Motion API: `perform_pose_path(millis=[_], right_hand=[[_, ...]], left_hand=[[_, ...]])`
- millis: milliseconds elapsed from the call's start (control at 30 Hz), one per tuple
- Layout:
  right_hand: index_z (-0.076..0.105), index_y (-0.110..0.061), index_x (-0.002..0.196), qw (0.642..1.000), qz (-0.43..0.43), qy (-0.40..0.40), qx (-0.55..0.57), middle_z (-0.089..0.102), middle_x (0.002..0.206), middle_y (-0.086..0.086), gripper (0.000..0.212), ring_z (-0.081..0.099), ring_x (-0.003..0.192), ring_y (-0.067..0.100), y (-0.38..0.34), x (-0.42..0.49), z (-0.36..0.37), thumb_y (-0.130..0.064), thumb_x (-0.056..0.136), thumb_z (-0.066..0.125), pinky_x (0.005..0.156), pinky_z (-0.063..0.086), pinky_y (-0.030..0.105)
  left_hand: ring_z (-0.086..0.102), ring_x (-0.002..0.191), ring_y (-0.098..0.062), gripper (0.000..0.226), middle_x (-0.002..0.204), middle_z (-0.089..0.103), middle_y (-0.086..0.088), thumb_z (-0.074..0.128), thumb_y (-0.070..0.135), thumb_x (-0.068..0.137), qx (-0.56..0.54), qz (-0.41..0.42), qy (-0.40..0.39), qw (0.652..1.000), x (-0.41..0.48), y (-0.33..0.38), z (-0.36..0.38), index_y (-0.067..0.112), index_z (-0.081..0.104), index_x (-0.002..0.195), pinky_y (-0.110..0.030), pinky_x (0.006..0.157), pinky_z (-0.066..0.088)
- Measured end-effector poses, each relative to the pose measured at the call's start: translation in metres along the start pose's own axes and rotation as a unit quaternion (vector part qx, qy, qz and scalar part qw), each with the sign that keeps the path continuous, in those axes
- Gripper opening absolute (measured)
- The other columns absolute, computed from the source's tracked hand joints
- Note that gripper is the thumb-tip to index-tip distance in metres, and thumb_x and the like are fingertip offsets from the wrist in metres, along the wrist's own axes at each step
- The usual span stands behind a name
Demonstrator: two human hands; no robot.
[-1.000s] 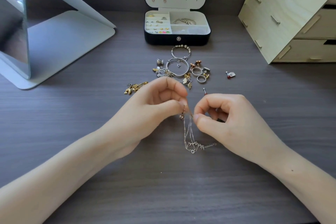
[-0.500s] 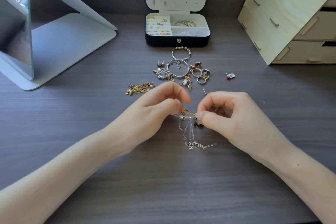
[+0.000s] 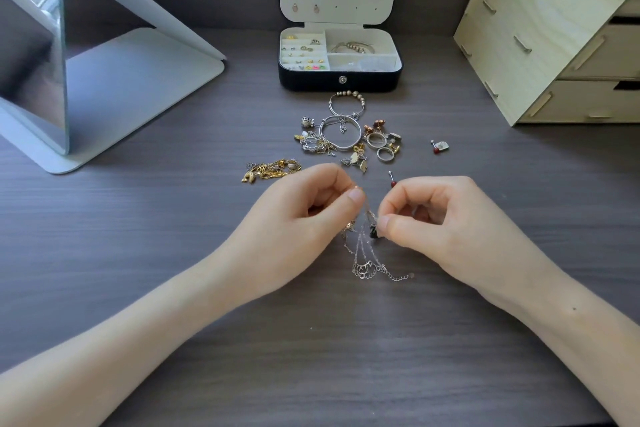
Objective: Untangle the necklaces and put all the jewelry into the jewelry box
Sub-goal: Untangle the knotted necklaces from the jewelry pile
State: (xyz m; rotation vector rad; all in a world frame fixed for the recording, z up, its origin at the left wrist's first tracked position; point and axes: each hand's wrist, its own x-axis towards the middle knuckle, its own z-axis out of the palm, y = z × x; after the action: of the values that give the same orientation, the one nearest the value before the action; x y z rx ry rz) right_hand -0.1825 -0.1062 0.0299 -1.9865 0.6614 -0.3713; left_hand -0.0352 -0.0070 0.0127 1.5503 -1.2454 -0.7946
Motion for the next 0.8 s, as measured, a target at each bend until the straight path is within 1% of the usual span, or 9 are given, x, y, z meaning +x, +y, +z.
perform_pose_path(millis=[100, 200, 267, 367, 433, 500, 633, 700, 800], right_hand=[[0.065, -0.017, 0.065, 1.000, 0.008, 0.005, 0.004, 0.050, 0.057, 0.005, 0.013, 0.040, 0.056, 0.012, 0.0016, 0.0008, -0.0015, -0.013, 0.077, 0.070, 0.053, 0.033, 0.020], [0.066, -0.018, 0.066, 1.000, 0.013, 0.002, 0.002, 0.053, 0.058, 0.008, 0.012, 0.042, 0.057, 0.012, 0.0004, 0.0014, -0.0021, -0.016, 0.077, 0.070, 0.054, 0.035, 0.021], [0.066, -0.018, 0.065, 1.000, 0.015, 0.005, 0.006, 0.052, 0.056, 0.000, 0.013, 0.042, 0.056, 0.010, 0.0006, 0.0016, -0.0025, -0.013, 0.077, 0.068, 0.053, 0.034, 0.019], [0.065, -0.017, 0.066, 1.000, 0.019, 0.010, 0.010, 0.052, 0.054, -0.006, 0.015, 0.041, 0.054, 0.008, 0.0013, 0.0024, -0.0035, -0.008, 0.077, 0.066, 0.051, 0.033, 0.015], [0.065, -0.016, 0.065, 1.000, 0.020, 0.012, 0.009, 0.053, 0.054, -0.005, 0.014, 0.041, 0.054, 0.008, 0.0019, 0.0028, -0.0039, -0.009, 0.077, 0.067, 0.051, 0.033, 0.015], [0.066, -0.016, 0.066, 1.000, 0.020, 0.009, 0.011, 0.056, 0.057, 0.003, 0.010, 0.043, 0.055, 0.009, 0.0010, 0.0026, -0.0036, -0.016, 0.075, 0.071, 0.052, 0.034, 0.016], [0.065, -0.015, 0.068, 0.999, 0.019, 0.004, 0.026, 0.064, 0.071, 0.016, 0.008, 0.048, 0.059, 0.013, 0.0003, 0.0024, -0.0029, -0.022, 0.065, 0.060, 0.058, 0.039, 0.025], [0.064, -0.016, 0.064, 0.999, 0.019, 0.008, 0.037, 0.066, 0.073, 0.015, 0.006, 0.051, 0.061, 0.013, 0.0004, 0.0023, -0.0025, -0.021, 0.064, 0.060, 0.059, 0.041, 0.027], [0.061, -0.019, 0.056, 0.998, 0.015, 0.013, 0.058, 0.067, 0.070, 0.009, 0.007, 0.053, 0.061, 0.013, 0.0012, 0.0018, -0.0017, -0.017, 0.063, 0.060, 0.059, 0.042, 0.022]], left_hand=[[0.030, 0.047, -0.004, 0.035, 0.048, 0.037, 0.011, 0.045, 0.039, 0.088, 0.048, 0.009, 0.006, 0.999, 0.0004, 0.0024, -0.0001, 0.012, 0.061, 0.075, -0.013, 0.046, 0.023], [0.030, 0.045, -0.004, 0.035, 0.046, 0.036, 0.012, 0.044, 0.041, 0.087, 0.067, 0.005, 0.014, 0.998, 0.0007, 0.0036, 0.0000, 0.014, 0.062, 0.072, -0.014, 0.045, 0.023], [0.032, 0.046, -0.003, 0.033, 0.048, 0.039, 0.010, 0.048, 0.041, 0.085, 0.049, -0.005, 0.009, 0.999, 0.0004, 0.0033, -0.0007, 0.014, 0.062, 0.073, -0.015, 0.047, 0.024], [0.034, 0.050, -0.010, 0.012, 0.051, 0.038, 0.003, 0.058, 0.024, 0.071, 0.021, -0.021, -0.014, 0.999, -0.0001, 0.0031, -0.0023, 0.014, 0.060, 0.077, -0.021, 0.052, 0.029], [0.028, 0.048, -0.009, 0.021, 0.051, 0.032, 0.009, 0.051, 0.012, 0.060, 0.041, -0.015, -0.014, 0.999, -0.0011, 0.0025, -0.0023, 0.014, 0.059, 0.079, -0.019, 0.050, 0.025], [0.029, 0.046, -0.007, 0.025, 0.048, 0.033, 0.010, 0.048, 0.012, 0.057, 0.062, -0.010, 0.003, 0.998, -0.0020, 0.0029, -0.0006, 0.015, 0.057, 0.079, -0.016, 0.049, 0.025], [0.034, 0.047, -0.006, 0.012, 0.047, 0.038, 0.011, 0.050, 0.015, 0.066, 0.105, 0.001, 0.049, 0.993, -0.0033, 0.0028, 0.0025, 0.022, 0.054, 0.075, -0.014, 0.050, 0.026], [0.036, 0.046, -0.006, 0.009, 0.046, 0.040, 0.010, 0.054, 0.013, 0.074, 0.126, 0.008, 0.068, 0.990, -0.0029, 0.0019, 0.0029, 0.022, 0.053, 0.074, -0.014, 0.050, 0.028], [0.035, 0.044, -0.008, 0.018, 0.044, 0.040, 0.009, 0.054, 0.005, 0.084, 0.145, -0.005, 0.087, 0.986, -0.0024, 0.0020, 0.0034, 0.022, 0.052, 0.078, -0.013, 0.050, 0.030]])
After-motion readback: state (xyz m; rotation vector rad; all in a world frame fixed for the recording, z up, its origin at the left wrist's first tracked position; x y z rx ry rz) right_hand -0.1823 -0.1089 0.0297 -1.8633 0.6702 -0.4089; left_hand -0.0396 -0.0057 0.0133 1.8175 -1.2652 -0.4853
